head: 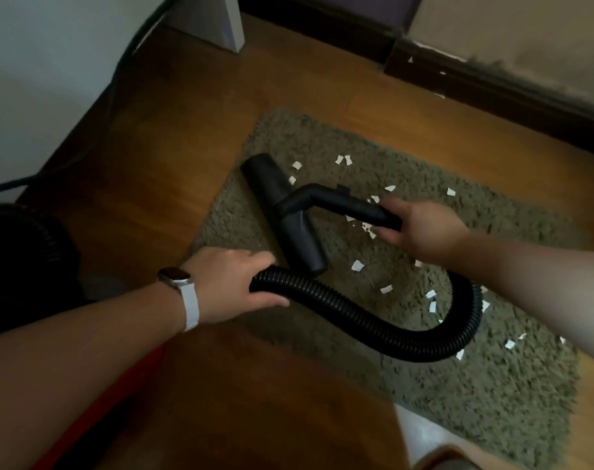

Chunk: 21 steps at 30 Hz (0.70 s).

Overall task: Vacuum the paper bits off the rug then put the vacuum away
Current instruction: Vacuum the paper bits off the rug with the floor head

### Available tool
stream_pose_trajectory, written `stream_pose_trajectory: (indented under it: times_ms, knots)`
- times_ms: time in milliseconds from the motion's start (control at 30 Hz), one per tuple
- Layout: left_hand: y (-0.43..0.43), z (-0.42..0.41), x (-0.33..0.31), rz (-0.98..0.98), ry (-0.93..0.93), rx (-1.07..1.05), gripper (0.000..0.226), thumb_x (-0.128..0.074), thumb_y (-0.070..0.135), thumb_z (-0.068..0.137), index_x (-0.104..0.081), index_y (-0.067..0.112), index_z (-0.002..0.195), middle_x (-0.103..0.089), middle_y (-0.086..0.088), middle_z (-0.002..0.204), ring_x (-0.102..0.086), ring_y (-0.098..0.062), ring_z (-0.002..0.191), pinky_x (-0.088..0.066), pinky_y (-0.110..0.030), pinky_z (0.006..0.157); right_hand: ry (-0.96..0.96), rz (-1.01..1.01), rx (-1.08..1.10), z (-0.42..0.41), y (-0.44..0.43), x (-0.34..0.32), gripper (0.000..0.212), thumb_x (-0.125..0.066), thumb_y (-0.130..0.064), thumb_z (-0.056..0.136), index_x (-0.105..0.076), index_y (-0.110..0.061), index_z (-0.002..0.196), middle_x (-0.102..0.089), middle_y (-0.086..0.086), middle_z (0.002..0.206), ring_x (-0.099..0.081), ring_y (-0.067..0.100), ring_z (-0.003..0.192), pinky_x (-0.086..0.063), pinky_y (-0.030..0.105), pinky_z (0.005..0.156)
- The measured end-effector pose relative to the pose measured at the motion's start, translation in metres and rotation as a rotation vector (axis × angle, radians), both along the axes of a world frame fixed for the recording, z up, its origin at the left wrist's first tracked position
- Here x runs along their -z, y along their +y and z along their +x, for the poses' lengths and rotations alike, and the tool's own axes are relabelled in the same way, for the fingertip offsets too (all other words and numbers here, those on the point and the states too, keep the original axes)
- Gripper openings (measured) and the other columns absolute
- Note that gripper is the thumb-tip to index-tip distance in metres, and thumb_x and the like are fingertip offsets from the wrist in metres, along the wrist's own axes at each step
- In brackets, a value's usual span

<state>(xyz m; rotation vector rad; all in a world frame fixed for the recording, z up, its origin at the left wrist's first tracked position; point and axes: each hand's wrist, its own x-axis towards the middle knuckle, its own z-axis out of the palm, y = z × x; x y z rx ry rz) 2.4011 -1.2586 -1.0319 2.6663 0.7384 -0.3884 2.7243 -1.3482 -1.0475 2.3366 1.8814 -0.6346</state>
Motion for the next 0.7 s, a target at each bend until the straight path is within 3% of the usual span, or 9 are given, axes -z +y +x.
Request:
stream_pose_trajectory:
  times_ms: [133, 267, 433, 567, 700]
  knots:
    - [-0.026, 0.009, 0.005, 0.035, 0.054, -0.181, 0.051, -0.033, 0.081, 0.083, -0.045, 0.037, 0.106, -0.057, 0.013, 0.092, -0.059, -0.009, 0.078, -0.048, -0.028, 0.06, -0.022, -0.032, -0.111, 0.002, 0.007, 0.011, 0.039, -0.053, -0.053, 0.095, -0.05, -0.033, 0.129, -0.054, -0.012, 0.072, -0.056, 0.014, 0.061, -0.048, 0.028, 0.057]
    - [-0.053, 0.011, 0.014, 0.114, 0.014, -0.231, 0.057, -0.029, 0.08, 0.084, -0.047, 0.035, 0.113, -0.06, 0.012, 0.098, -0.062, -0.011, 0.083, -0.044, -0.027, 0.06, -0.011, 0.026, -0.123, 0.016, 0.009, 0.019, 0.038, -0.056, -0.051, 0.094, -0.054, -0.029, 0.124, -0.061, -0.005, 0.077, -0.057, 0.018, 0.062, -0.055, 0.034, 0.062]
    - [-0.05, 0.007, 0.028, 0.232, -0.161, -0.242, 0.065, -0.029, 0.081, 0.082, -0.061, 0.029, 0.101, -0.064, 0.011, 0.074, -0.062, -0.011, 0.057, -0.033, -0.02, 0.044, 0.048, -0.023, 0.008, 0.04, 0.005, 0.024, 0.039, -0.057, -0.048, 0.095, -0.05, -0.033, 0.131, -0.06, -0.007, 0.073, -0.06, 0.013, 0.057, -0.056, 0.034, 0.057]
    - [-0.049, 0.004, 0.029, 0.236, -0.232, -0.236, 0.061, -0.036, 0.081, 0.082, -0.062, 0.029, 0.099, -0.063, 0.012, 0.07, -0.06, -0.009, 0.053, -0.034, -0.019, 0.041, 0.056, 0.016, 0.029, 0.04, 0.007, 0.024, 0.034, -0.057, -0.048, 0.095, -0.053, -0.032, 0.125, -0.061, -0.006, 0.071, -0.06, 0.012, 0.055, -0.051, 0.027, 0.052]
    - [-0.052, 0.002, 0.027, 0.186, -0.22, -0.228, 0.061, -0.031, 0.082, 0.081, -0.061, 0.031, 0.094, -0.063, 0.013, 0.071, -0.061, -0.009, 0.054, -0.039, -0.022, 0.04, 0.033, 0.037, -0.068, 0.022, 0.011, 0.031, 0.035, -0.058, -0.05, 0.093, -0.055, -0.029, 0.121, -0.053, -0.011, 0.067, -0.053, 0.013, 0.055, -0.045, 0.028, 0.056]
